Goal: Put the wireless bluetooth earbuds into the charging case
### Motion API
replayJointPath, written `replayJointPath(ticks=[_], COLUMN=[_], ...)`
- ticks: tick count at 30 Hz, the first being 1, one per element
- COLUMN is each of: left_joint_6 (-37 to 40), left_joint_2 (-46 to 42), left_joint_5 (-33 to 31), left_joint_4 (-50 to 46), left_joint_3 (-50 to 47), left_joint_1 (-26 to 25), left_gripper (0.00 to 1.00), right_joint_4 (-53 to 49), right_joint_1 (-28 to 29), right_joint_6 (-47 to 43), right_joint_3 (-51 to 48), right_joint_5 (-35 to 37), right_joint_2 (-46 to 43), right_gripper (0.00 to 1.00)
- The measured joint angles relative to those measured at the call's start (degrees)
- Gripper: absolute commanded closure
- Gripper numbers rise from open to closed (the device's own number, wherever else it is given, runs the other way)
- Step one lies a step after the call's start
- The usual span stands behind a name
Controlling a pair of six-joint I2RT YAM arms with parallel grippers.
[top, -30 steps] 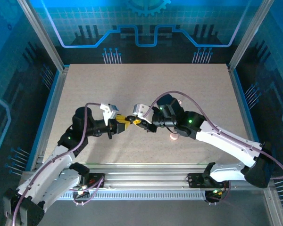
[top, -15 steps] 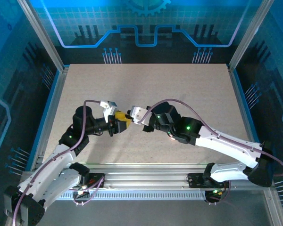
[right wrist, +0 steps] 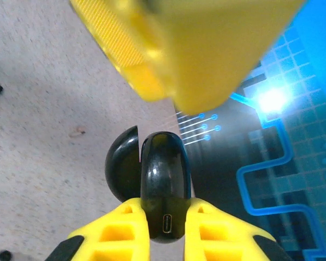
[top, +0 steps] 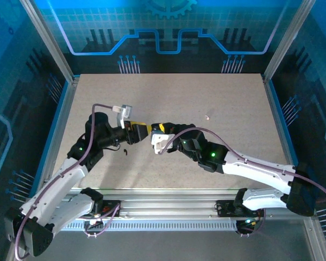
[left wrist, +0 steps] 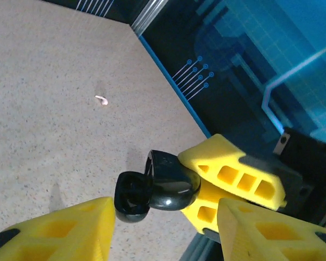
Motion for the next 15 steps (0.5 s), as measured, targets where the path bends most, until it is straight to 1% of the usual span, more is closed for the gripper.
replayJointPath(ticks=[5,9,11,15], left_joint_6=[-13.51,-23.28,-27.06,-31.98], left_joint_2=[0.72,-0.59,-2.1,-5.42], left_joint_5=[-0.94,-1.36,-1.44,-2.03], left_joint_4=[-1.57,-1.53,-1.07,-0.15], left_joint_3=[0.35,0.33,0.17,0.15], left_joint_1=[-0.02,-0.02,-0.07,-0.13], left_gripper=[0.53,0.54,0.53,0.52], right_joint_4=[8.15,12.24,12.81,13.88], right_joint_1=[-1.42,-2.05,-2.43,-2.8], right_joint_6=[-9.35,-16.26,-18.82,-23.04], right_joint_3=[-1.38,-3.21,-3.52,-3.56], right_joint_5=[0.11,-0.13,-0.35,-1.64], right_joint_2=[-0.09,-0.11,-0.11,-0.2], right_gripper=[0.85,0.85,0.85,0.85])
